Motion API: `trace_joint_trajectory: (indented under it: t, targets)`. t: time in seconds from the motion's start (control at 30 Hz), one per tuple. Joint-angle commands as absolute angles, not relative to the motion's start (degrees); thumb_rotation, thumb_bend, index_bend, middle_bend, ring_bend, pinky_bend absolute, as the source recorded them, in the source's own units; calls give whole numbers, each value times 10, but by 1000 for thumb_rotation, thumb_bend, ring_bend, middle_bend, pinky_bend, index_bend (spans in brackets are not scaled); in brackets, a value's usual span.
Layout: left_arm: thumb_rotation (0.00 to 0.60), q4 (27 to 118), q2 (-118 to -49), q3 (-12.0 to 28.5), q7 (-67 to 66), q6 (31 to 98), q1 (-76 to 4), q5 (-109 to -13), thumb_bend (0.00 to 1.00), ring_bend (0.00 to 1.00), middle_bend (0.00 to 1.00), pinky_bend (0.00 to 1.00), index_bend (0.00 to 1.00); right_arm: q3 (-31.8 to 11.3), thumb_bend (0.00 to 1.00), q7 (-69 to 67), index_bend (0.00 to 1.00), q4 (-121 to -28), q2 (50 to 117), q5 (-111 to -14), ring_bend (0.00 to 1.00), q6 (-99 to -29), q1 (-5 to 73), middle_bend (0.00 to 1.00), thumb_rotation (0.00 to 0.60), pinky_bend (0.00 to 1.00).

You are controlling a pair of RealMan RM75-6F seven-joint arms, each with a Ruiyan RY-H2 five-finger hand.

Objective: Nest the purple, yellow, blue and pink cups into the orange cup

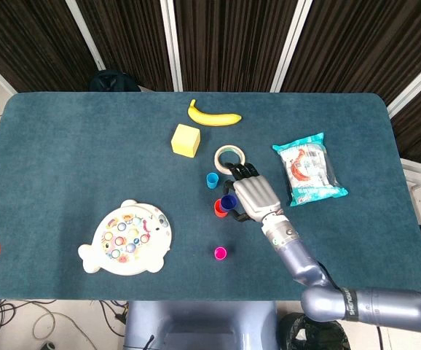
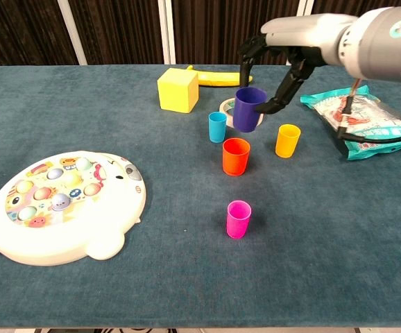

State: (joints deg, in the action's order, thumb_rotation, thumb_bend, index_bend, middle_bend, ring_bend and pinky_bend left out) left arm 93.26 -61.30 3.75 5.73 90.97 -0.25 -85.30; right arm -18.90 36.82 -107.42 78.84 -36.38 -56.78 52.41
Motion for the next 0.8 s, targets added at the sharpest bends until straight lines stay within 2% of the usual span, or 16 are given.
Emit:
trace_joint_trajectory:
  t: [0.03,0.4,0.8]
  targets:
    - [600,932,-613,38,58,909,-3,-851,304,0,53,0,35,-185,397,377,487,-1062,800,-355,43,-574,536,0,600,61]
    - [600,933,-614,39,59,906,-4,-849,304,0,53,0,35,-177,398,391,487,-1016,843,-327,43,-591,570,0,600,61]
    - [600,933,-613,40,59,907,-3,-847,304,0,53,0,35,-162,398,383,488,-992,861,-316,42,-591,578,0,600,61]
